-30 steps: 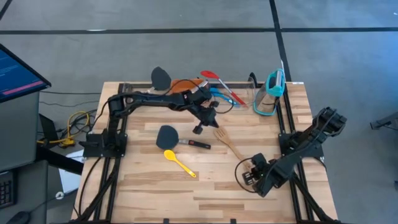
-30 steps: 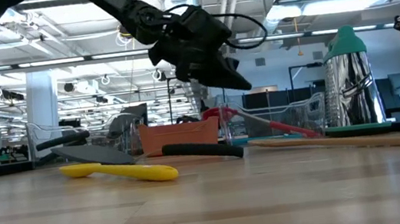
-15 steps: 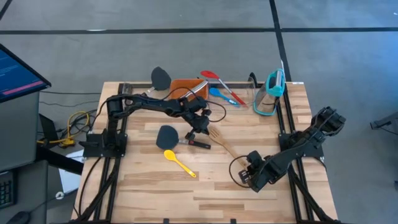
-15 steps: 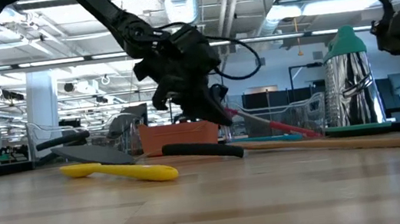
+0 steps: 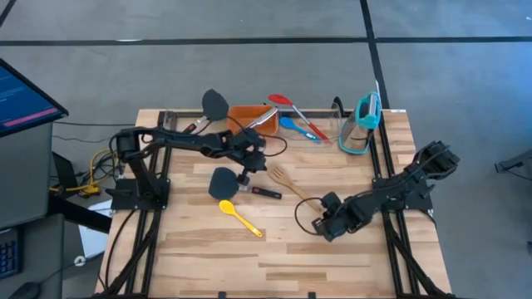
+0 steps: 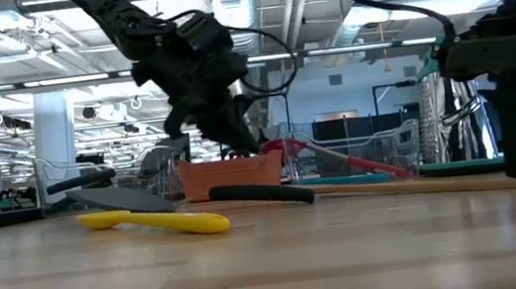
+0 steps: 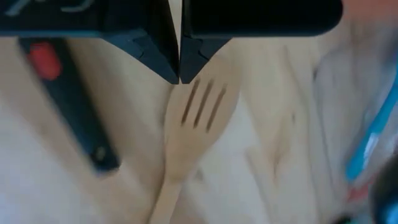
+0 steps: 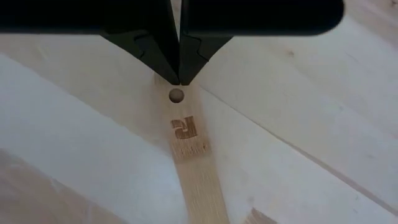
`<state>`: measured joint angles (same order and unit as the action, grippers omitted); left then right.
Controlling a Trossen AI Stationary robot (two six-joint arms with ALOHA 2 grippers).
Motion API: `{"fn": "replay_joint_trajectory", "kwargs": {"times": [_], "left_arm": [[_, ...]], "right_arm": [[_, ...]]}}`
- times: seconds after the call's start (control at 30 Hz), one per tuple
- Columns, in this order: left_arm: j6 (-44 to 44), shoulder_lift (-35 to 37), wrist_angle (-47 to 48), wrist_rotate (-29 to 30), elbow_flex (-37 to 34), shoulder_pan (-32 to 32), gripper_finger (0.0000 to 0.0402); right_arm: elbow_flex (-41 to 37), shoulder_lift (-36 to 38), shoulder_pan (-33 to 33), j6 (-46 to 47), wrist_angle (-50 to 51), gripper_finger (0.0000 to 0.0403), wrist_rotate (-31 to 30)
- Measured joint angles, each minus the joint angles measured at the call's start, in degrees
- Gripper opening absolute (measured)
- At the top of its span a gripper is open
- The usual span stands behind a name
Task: Pick & Place Kitchen Items
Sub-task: Put the wooden serving spoon into the right transparent bin
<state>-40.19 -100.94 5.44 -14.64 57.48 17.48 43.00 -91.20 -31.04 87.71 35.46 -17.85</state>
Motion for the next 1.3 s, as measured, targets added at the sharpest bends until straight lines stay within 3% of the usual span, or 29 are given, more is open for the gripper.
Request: {"fn": "replay_joint_trajectory", "kwargs": {"times": [0.13,0.47,0.6,0.9,1.0,1.17,1.3], "left_arm": [[-0.8,-0.4,-5.3,4.7,-3.7,0.0,0.0001],[-14.6,-5.5,-11.9,19.5,-7.0,-1.0,0.0002],[-16.1,-6.0,-14.3,20.2,-7.0,-1.5,0.0004],[10.0,-2.4,-17.1,20.4,-7.0,1.1,0.0008],[20.3,0.1,-16.9,16.2,-6.9,2.9,0.0003],[37.7,1.2,-16.9,-2.5,-6.9,8.0,0.0002],[48.1,-1.7,-16.8,-9.8,-6.9,10.4,0.0001]], "right_arm": [[0.0,0.0,0.9,-1.2,-0.6,0.0000,-0.1],[-0.1,0.0,1.2,-1.3,-1.8,0.0000,-0.4],[-0.1,0.0,1.2,-1.3,-2.4,0.0000,-0.4],[-0.1,0.0,1.2,-1.2,-3.2,0.0000,-0.3],[0.0,0.0,1.2,-1.2,-3.2,0.0000,-0.2],[0.0,0.0,1.1,-1.3,-3.2,0.0000,-0.2],[0.0,0.0,1.1,-2.0,-3.2,0.0000,-0.2]]}}
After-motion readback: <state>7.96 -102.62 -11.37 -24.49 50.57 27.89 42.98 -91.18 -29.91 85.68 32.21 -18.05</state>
